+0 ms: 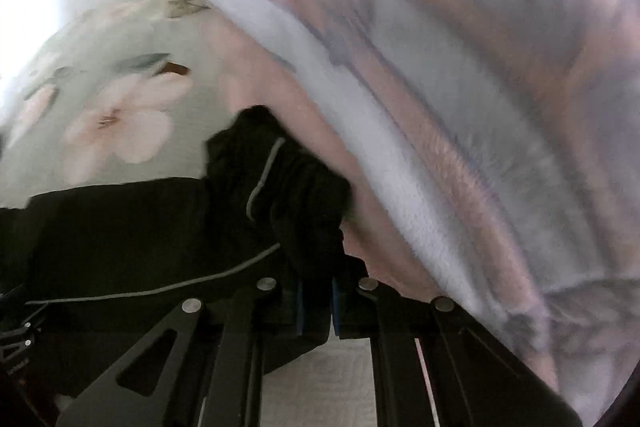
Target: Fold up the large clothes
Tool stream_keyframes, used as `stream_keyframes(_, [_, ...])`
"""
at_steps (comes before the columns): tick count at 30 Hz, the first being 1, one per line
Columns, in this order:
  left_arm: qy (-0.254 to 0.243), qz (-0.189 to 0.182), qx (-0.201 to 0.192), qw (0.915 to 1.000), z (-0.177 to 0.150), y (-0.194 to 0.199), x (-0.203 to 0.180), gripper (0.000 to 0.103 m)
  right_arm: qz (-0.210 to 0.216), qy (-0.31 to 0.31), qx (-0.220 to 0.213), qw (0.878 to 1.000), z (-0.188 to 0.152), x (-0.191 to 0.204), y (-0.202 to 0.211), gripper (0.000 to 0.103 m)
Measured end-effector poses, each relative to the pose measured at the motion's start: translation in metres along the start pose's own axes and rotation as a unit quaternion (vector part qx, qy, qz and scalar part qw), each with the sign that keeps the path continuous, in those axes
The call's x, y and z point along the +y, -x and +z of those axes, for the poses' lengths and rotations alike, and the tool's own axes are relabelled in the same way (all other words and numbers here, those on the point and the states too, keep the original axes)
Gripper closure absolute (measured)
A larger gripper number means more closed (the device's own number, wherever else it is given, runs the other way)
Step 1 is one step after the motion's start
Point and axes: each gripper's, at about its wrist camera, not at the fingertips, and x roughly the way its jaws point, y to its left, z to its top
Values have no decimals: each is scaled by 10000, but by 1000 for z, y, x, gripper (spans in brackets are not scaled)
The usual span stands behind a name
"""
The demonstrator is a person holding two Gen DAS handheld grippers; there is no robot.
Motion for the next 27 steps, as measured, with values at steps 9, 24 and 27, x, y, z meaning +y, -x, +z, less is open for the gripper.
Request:
stream_keyframes(9, [118,579,-665,9960,-69,130,79,30,-68,1109,-854,9901,-7,118,127,93])
stream_keyframes(24, [1589,2088,-301,9645,-231,271,343,30,1066,2754,-1738,9394,-113,493,277,93])
stream_keyframes(27, [1716,2465,-255,9535,-256,286,381,30,1179,3208,-1638,9254,-153,563,273,93])
